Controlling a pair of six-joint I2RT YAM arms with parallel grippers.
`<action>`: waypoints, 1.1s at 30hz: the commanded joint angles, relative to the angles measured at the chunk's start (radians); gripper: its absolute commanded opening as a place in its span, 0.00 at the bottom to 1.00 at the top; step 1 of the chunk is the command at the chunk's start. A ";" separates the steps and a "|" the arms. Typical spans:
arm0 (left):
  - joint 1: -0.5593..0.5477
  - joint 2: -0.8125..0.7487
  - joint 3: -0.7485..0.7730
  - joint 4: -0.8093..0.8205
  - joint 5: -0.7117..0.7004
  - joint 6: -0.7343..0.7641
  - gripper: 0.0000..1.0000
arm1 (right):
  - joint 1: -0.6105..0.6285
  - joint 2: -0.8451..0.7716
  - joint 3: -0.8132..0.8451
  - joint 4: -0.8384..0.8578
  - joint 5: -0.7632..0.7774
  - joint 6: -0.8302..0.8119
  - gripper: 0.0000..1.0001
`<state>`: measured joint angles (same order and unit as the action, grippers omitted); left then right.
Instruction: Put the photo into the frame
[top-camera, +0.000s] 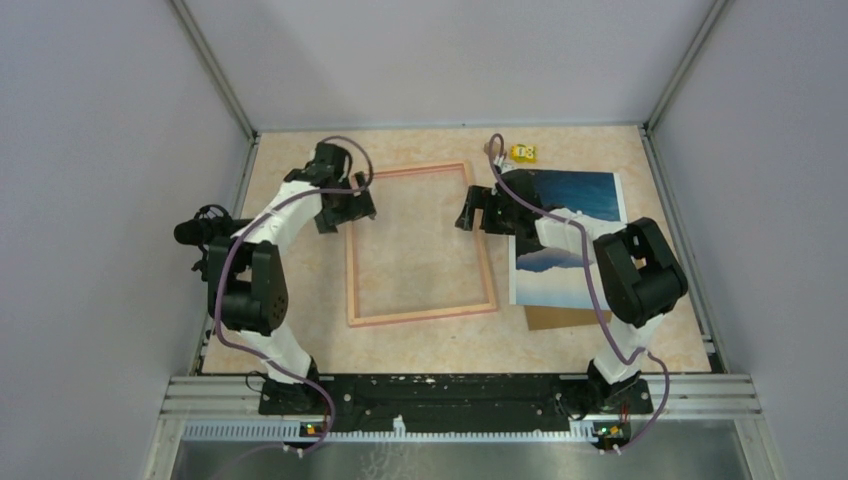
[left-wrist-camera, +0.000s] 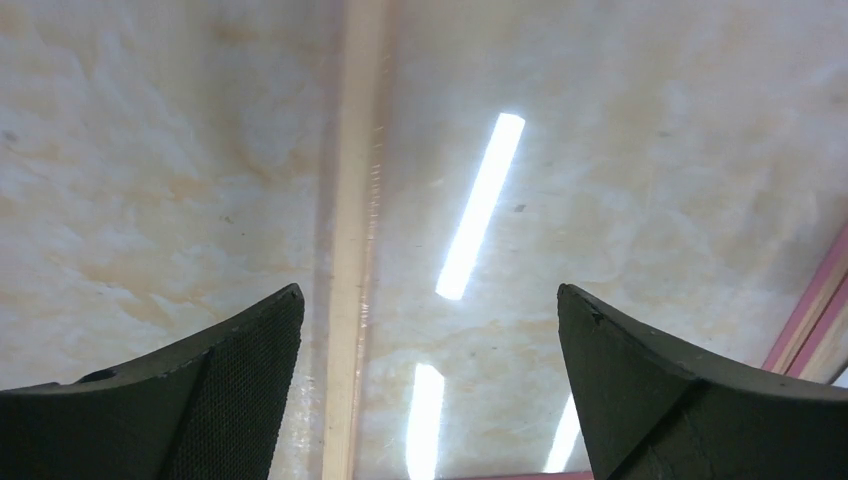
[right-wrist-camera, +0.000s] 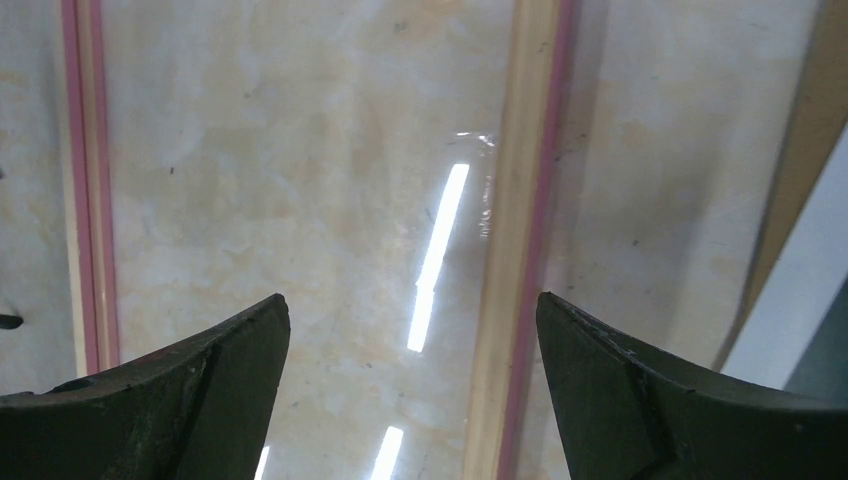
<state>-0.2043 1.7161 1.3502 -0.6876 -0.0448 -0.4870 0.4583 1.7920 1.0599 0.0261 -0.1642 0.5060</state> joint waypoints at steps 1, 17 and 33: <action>-0.256 -0.137 0.189 -0.094 -0.253 0.156 0.98 | -0.030 -0.048 0.002 -0.093 0.101 -0.027 0.91; -0.458 -0.481 -0.023 0.307 -0.045 0.374 0.99 | 0.143 -0.111 -0.034 -0.159 0.008 0.105 0.90; -0.460 -0.543 -0.108 0.346 0.059 0.263 0.99 | 0.217 -0.227 0.088 -1.006 0.803 0.359 0.99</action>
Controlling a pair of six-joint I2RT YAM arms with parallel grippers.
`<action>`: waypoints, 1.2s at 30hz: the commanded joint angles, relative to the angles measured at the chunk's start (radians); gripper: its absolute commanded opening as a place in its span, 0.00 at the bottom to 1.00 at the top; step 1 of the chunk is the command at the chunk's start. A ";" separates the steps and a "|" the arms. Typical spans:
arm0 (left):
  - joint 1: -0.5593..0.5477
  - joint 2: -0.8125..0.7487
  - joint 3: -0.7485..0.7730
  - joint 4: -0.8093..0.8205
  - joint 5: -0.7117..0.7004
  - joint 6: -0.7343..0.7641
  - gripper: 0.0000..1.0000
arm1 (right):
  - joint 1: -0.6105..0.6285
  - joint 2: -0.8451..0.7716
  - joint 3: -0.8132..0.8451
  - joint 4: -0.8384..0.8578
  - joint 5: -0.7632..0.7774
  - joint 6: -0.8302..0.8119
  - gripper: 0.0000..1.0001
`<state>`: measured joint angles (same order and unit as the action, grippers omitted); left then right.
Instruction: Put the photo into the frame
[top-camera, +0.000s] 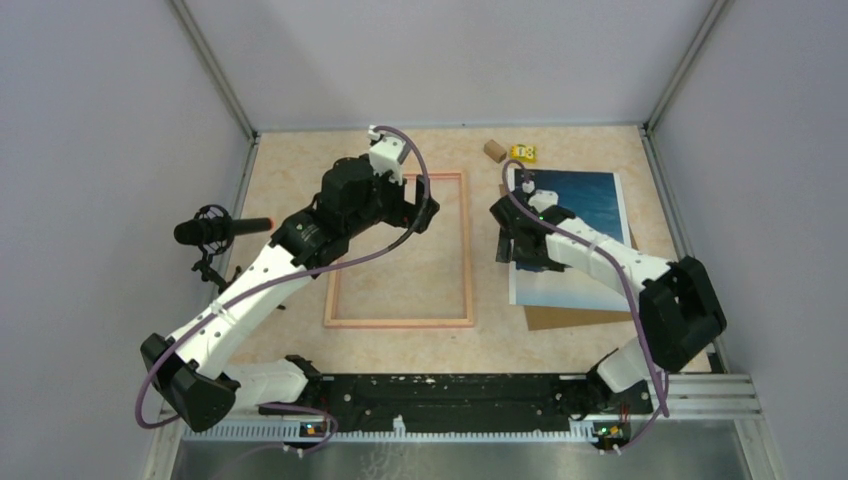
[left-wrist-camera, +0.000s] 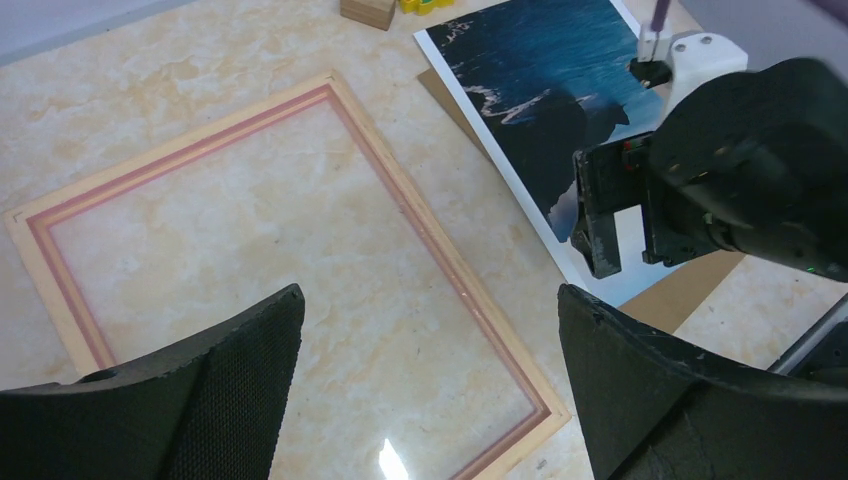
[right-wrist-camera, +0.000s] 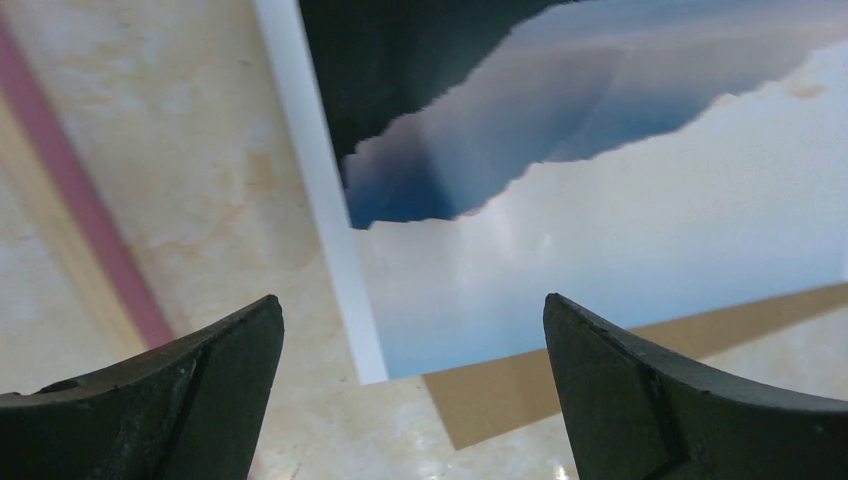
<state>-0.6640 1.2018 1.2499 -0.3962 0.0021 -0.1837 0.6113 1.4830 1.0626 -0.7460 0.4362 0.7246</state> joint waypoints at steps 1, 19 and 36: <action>-0.001 -0.038 -0.015 0.059 -0.011 -0.045 0.99 | 0.085 0.116 0.109 -0.267 0.220 0.162 0.99; -0.040 0.383 -0.148 0.371 0.656 -0.485 0.98 | -0.345 -0.259 -0.309 0.201 -0.176 -0.016 0.96; -0.297 0.701 -0.182 0.539 0.147 -0.830 0.98 | -0.514 -0.330 -0.577 0.489 -0.391 0.044 0.95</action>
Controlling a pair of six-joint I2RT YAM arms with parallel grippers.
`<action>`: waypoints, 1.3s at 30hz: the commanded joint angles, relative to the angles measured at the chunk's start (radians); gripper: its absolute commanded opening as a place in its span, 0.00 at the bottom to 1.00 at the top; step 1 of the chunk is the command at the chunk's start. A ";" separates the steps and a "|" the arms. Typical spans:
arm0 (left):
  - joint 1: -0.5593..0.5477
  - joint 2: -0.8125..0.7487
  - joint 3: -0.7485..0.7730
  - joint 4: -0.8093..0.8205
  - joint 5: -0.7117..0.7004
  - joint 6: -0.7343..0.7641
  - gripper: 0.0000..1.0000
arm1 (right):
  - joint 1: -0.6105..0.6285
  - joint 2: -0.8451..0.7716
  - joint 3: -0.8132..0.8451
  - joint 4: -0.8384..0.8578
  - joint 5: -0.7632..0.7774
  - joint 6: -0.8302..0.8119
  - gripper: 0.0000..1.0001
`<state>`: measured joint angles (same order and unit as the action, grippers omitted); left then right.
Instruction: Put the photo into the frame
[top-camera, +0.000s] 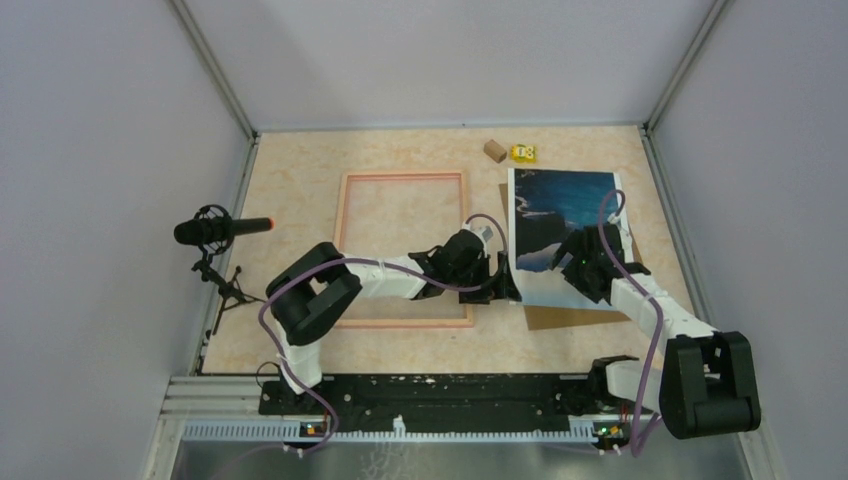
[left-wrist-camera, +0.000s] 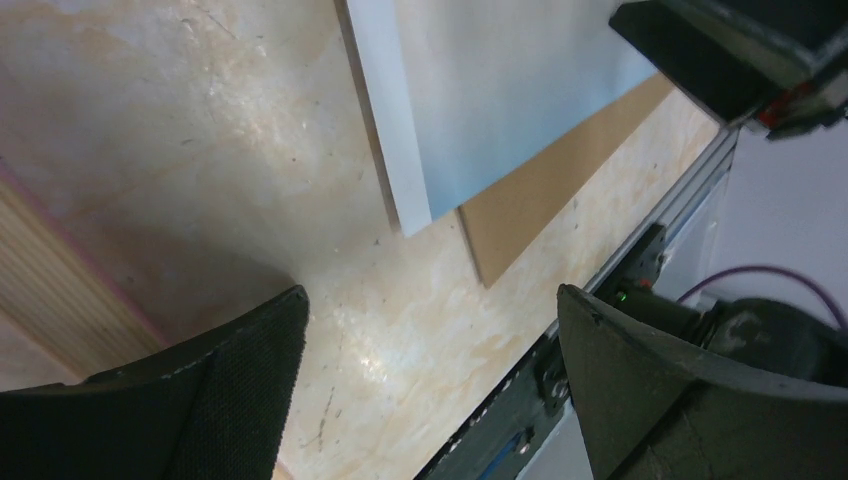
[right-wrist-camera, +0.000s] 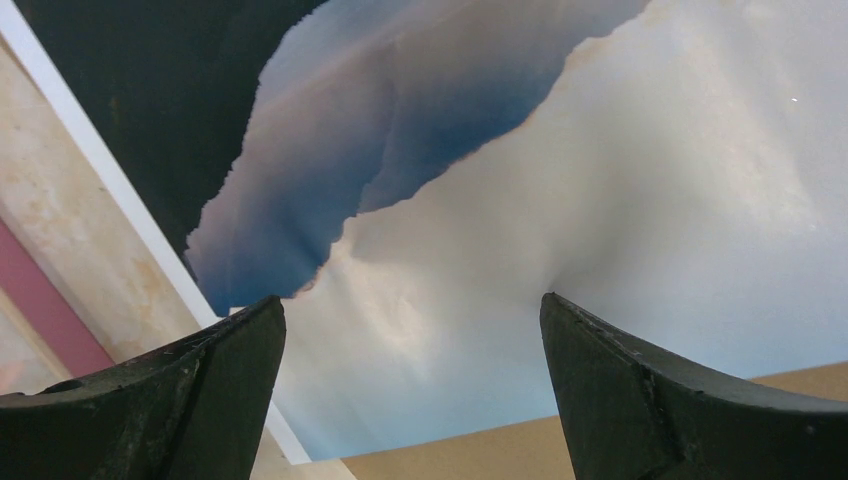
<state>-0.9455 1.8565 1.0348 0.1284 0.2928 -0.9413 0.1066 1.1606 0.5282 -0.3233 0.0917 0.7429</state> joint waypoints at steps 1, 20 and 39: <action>-0.017 0.060 0.040 0.006 -0.155 -0.080 0.98 | -0.011 -0.009 -0.048 0.067 -0.045 0.026 0.95; -0.002 0.174 -0.132 0.677 0.131 -0.369 0.97 | -0.030 -0.018 -0.072 0.099 -0.087 0.009 0.95; 0.029 0.225 -0.032 0.598 0.104 -0.336 0.49 | -0.030 -0.049 -0.056 0.075 -0.107 -0.016 0.94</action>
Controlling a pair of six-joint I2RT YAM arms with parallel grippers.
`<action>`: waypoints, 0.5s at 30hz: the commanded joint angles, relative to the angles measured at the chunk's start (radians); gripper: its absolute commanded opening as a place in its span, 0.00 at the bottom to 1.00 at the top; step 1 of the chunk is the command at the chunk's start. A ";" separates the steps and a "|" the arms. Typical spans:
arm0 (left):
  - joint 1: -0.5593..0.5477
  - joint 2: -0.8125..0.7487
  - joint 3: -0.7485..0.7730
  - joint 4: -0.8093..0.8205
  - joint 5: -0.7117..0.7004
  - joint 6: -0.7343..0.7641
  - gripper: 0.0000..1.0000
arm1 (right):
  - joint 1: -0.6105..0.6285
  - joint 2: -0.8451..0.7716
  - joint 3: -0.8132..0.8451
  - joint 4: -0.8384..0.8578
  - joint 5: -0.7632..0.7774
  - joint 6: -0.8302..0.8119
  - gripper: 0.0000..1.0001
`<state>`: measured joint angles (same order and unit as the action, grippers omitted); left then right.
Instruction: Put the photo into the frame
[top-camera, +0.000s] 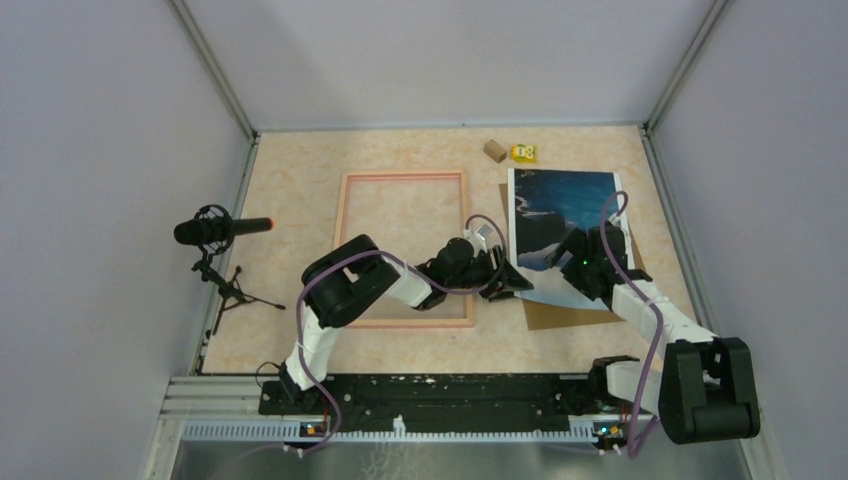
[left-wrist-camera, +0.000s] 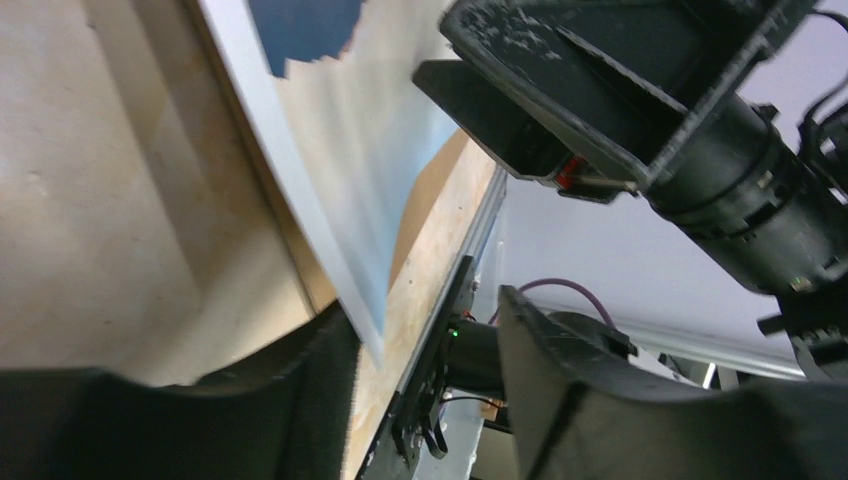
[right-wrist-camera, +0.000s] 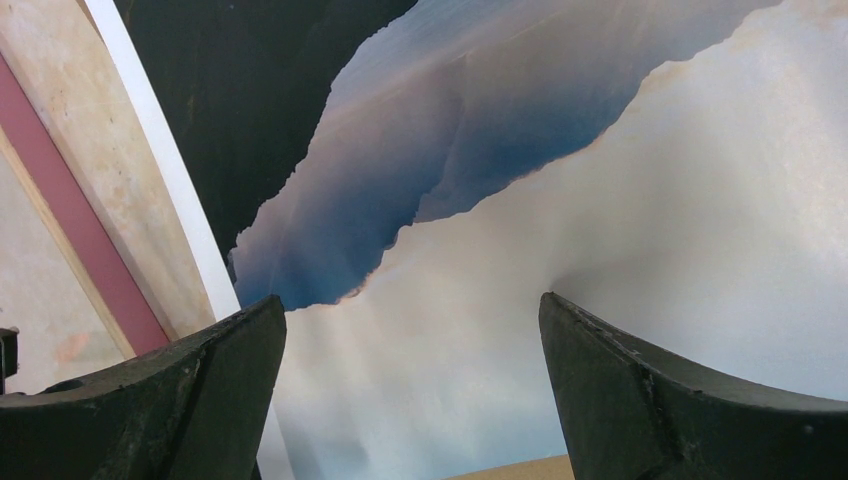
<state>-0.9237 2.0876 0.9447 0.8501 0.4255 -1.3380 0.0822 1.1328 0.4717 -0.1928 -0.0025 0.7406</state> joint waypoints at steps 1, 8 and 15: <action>0.006 -0.006 0.072 -0.161 -0.036 0.075 0.44 | -0.006 -0.031 0.007 -0.069 -0.006 -0.016 0.94; 0.009 0.000 0.194 -0.385 -0.068 0.206 0.00 | -0.006 -0.104 0.041 -0.115 0.015 -0.055 0.94; 0.049 -0.228 0.225 -0.857 -0.201 0.514 0.00 | -0.005 -0.157 0.145 -0.206 0.006 -0.196 0.95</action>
<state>-0.9127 2.0495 1.1599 0.3084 0.3035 -1.0355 0.0822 1.0222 0.5205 -0.3546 0.0025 0.6460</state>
